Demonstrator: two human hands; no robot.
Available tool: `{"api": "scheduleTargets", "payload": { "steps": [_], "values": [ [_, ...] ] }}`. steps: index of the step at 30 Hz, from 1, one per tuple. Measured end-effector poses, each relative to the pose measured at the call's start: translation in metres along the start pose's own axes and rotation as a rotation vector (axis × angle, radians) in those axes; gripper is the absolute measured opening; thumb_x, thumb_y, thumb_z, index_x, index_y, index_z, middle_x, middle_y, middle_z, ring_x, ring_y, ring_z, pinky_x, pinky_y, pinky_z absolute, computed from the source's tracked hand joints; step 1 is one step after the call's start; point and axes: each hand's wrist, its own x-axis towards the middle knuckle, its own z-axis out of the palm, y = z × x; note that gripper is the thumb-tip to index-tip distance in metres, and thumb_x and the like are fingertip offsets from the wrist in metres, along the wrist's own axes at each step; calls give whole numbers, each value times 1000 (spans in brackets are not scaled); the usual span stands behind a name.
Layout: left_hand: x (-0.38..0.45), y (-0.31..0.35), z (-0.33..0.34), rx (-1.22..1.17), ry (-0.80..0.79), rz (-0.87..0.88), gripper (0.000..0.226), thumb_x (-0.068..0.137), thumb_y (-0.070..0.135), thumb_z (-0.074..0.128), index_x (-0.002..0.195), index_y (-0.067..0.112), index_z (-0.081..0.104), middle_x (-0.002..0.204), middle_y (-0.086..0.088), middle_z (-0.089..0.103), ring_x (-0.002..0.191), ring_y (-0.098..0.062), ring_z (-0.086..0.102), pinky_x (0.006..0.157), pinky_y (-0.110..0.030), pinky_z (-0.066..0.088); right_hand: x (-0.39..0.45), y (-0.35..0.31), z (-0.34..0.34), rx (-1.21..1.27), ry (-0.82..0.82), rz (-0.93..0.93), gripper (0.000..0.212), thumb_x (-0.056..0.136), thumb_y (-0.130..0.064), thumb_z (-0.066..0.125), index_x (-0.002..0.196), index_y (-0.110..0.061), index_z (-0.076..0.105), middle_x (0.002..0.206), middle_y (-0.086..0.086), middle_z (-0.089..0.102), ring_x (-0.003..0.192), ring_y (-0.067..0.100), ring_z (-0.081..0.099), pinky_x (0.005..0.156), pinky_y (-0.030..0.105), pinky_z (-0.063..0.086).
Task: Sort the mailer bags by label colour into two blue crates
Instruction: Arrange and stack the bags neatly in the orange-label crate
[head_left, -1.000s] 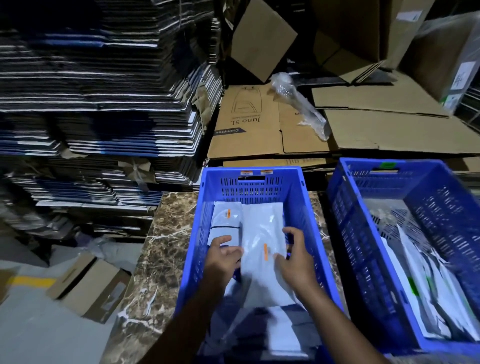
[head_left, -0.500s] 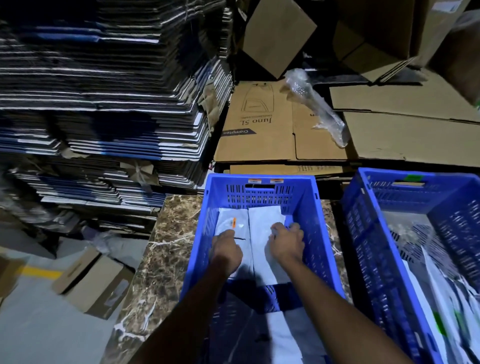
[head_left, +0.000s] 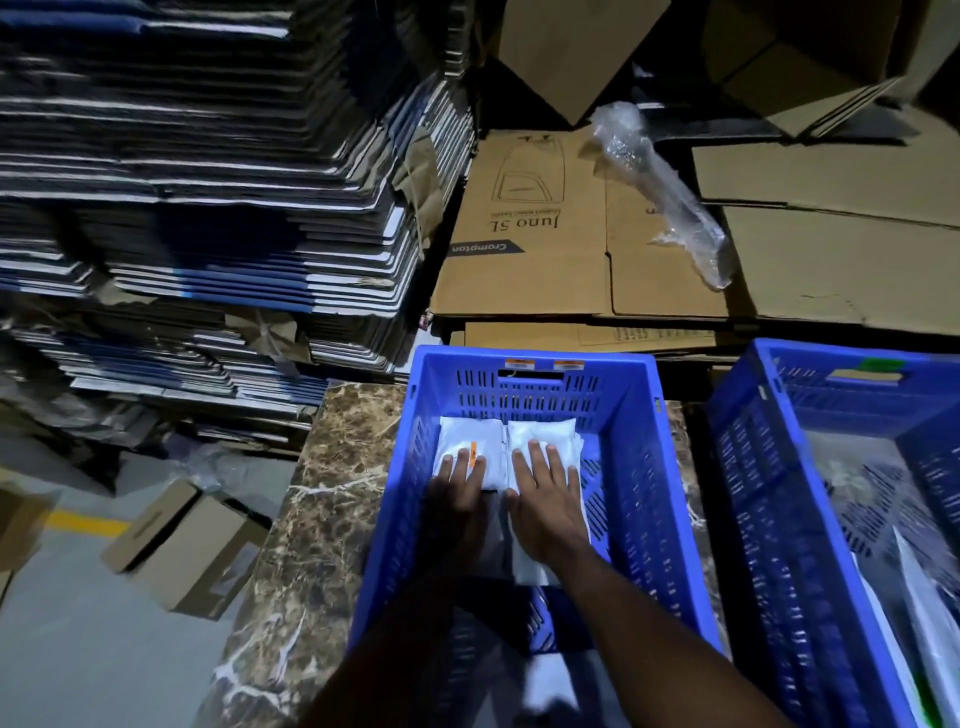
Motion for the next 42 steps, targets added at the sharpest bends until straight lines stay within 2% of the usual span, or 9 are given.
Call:
{"api": "scheduleTargets", "payload": {
  "steps": [8, 13, 17, 19, 21, 26, 31, 38, 42],
  "values": [
    [2, -10, 12, 3, -6, 0, 50, 96, 36, 37, 137, 15, 56, 146, -12, 48, 134, -30, 41, 103, -40, 34, 4, -4, 2, 44, -52, 65, 63, 102, -42, 22, 158, -21, 3, 165, 1, -13, 151, 24, -18, 121, 54, -2],
    [6, -8, -8, 40, -110, -85, 60, 80, 34, 34, 132, 10, 53, 131, -14, 61, 117, -35, 62, 90, -40, 54, 5, -9, -32, 94, -209, 72, 61, 104, -47, 16, 158, -25, -2, 164, 0, -17, 150, 23, -20, 121, 53, -6],
    [-22, 24, -46, 158, -130, -73, 56, 95, 27, 31, 150, 13, 34, 159, -2, 26, 143, -32, 31, 115, -42, 27, -19, -9, -64, 84, -41, 40, 53, 102, -30, 36, 152, -13, 29, 160, 11, 24, 150, 31, 13, 120, 47, 16],
    [-33, 32, -57, 180, -159, -96, 50, 96, 25, 39, 146, 17, 34, 153, -6, 35, 140, -30, 29, 111, -41, 30, -39, -11, -75, 134, 58, 12, 29, 97, -23, 45, 119, -9, 57, 128, 16, 58, 128, 34, 47, 101, 39, 40],
    [-47, 41, -68, 209, -206, -50, 42, 96, 28, 43, 136, 16, 44, 142, -8, 47, 132, -30, 37, 104, -41, 37, -66, -14, -86, 202, 138, 16, 17, 95, -22, 52, 82, -12, 56, 92, 16, 64, 94, 37, 62, 75, 37, 46],
    [-84, 80, -68, 240, -437, 62, 31, 96, 31, 50, 119, 14, 60, 121, -9, 62, 111, -29, 59, 88, -34, 47, -134, -14, -97, 230, 112, 115, 34, 85, -7, 54, 114, -12, 70, 108, 19, 71, 103, 35, 66, 87, 41, 53],
    [-121, 104, -38, 220, -799, 254, 50, 89, 42, 64, 109, -4, 66, 111, -24, 67, 102, -34, 63, 73, -31, 42, -177, -12, -90, 301, 132, 160, 41, 85, -3, 48, 117, -15, 71, 111, 14, 72, 106, 30, 66, 89, 38, 54],
    [-126, 95, -38, 53, -572, 201, 36, 84, 27, 67, 111, 3, 62, 117, -18, 64, 108, -32, 59, 81, -33, 43, -203, -16, -108, 429, 443, 155, 31, 87, 0, 55, 112, -9, 72, 112, 8, 72, 102, 23, 68, 92, 21, 44],
    [-118, 85, -69, -441, -367, 64, 18, 87, 25, 69, 100, 13, 63, 100, -2, 67, 91, -16, 60, 68, -25, 39, -212, -24, -123, 542, 619, 206, 30, 94, -13, 58, 123, -11, 63, 117, 6, 68, 104, 22, 65, 90, 28, 49]
  ]
}}
